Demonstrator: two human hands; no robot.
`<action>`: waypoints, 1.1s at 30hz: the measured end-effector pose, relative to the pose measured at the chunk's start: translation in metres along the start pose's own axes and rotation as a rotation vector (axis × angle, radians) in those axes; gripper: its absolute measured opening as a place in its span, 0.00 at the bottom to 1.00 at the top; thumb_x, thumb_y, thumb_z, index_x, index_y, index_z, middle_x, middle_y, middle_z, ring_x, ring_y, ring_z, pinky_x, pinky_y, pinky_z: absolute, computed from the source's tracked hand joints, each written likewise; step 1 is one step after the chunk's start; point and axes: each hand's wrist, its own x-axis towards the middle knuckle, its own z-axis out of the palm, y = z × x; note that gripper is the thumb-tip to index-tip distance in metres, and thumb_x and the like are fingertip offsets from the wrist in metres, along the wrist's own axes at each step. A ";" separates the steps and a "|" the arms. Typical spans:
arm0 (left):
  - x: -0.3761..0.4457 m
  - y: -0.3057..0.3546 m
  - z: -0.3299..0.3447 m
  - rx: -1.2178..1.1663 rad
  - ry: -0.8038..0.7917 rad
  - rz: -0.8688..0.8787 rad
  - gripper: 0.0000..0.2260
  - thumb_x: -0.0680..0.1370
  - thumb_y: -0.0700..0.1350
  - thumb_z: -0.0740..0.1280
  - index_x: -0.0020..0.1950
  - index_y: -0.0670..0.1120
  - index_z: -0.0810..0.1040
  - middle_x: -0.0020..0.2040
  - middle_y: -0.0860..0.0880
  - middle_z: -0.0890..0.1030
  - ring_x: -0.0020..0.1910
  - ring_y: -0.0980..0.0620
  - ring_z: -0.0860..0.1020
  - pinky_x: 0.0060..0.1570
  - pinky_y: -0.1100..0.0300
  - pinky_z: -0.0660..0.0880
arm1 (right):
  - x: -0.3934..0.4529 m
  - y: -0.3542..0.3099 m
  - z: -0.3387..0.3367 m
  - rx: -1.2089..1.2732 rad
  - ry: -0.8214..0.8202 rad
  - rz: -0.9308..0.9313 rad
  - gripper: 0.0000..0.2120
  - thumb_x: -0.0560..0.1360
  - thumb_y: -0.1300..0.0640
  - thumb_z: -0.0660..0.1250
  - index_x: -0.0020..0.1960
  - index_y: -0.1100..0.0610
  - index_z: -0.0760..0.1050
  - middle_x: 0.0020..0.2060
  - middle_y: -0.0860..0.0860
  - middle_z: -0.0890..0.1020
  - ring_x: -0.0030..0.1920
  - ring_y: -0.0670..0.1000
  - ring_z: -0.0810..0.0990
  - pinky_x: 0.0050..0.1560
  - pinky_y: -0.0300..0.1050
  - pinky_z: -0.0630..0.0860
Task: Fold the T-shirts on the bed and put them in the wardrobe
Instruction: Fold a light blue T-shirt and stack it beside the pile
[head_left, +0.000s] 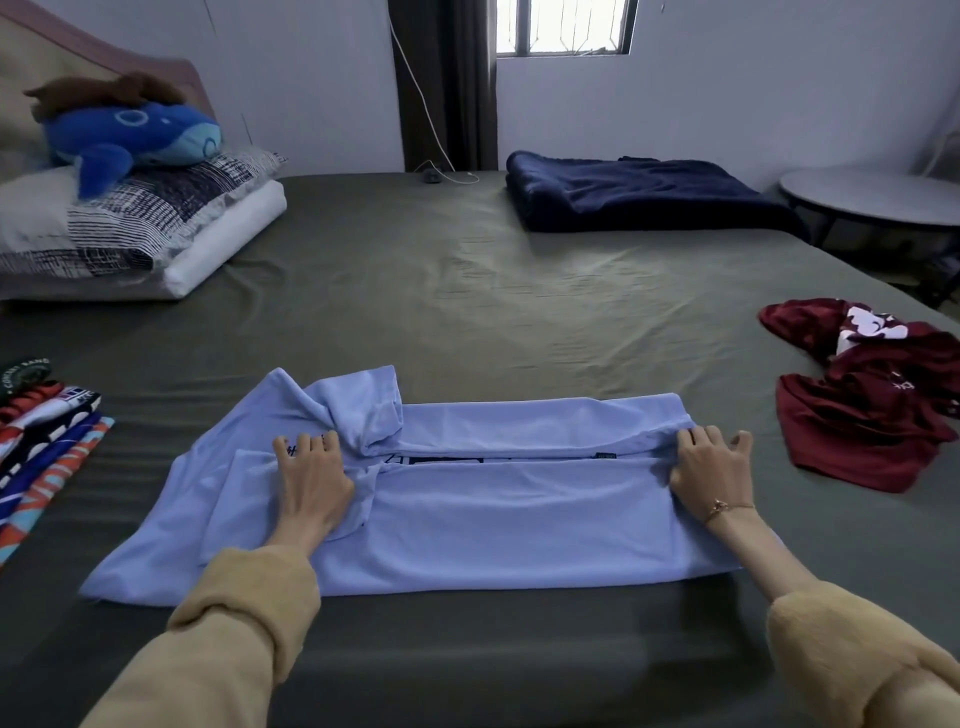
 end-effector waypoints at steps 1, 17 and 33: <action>0.000 0.004 -0.002 -0.010 0.041 -0.004 0.10 0.62 0.43 0.62 0.38 0.37 0.74 0.33 0.38 0.77 0.35 0.41 0.75 0.49 0.45 0.62 | -0.001 -0.005 -0.001 -0.018 0.056 -0.002 0.18 0.59 0.61 0.46 0.35 0.63 0.74 0.29 0.58 0.76 0.32 0.58 0.76 0.44 0.53 0.59; 0.041 0.032 -0.026 0.351 -0.008 0.676 0.17 0.46 0.47 0.78 0.26 0.47 0.73 0.24 0.51 0.73 0.29 0.49 0.76 0.47 0.52 0.61 | 0.028 -0.021 -0.009 -0.028 0.063 -0.156 0.15 0.59 0.77 0.61 0.31 0.58 0.68 0.28 0.58 0.74 0.28 0.58 0.77 0.30 0.48 0.66; 0.046 0.028 -0.038 0.598 -0.208 0.552 0.14 0.80 0.56 0.56 0.60 0.50 0.72 0.55 0.50 0.80 0.62 0.46 0.69 0.69 0.50 0.50 | 0.029 -0.007 -0.014 0.059 -0.095 -0.083 0.11 0.72 0.71 0.58 0.42 0.56 0.63 0.42 0.55 0.70 0.43 0.55 0.71 0.39 0.43 0.62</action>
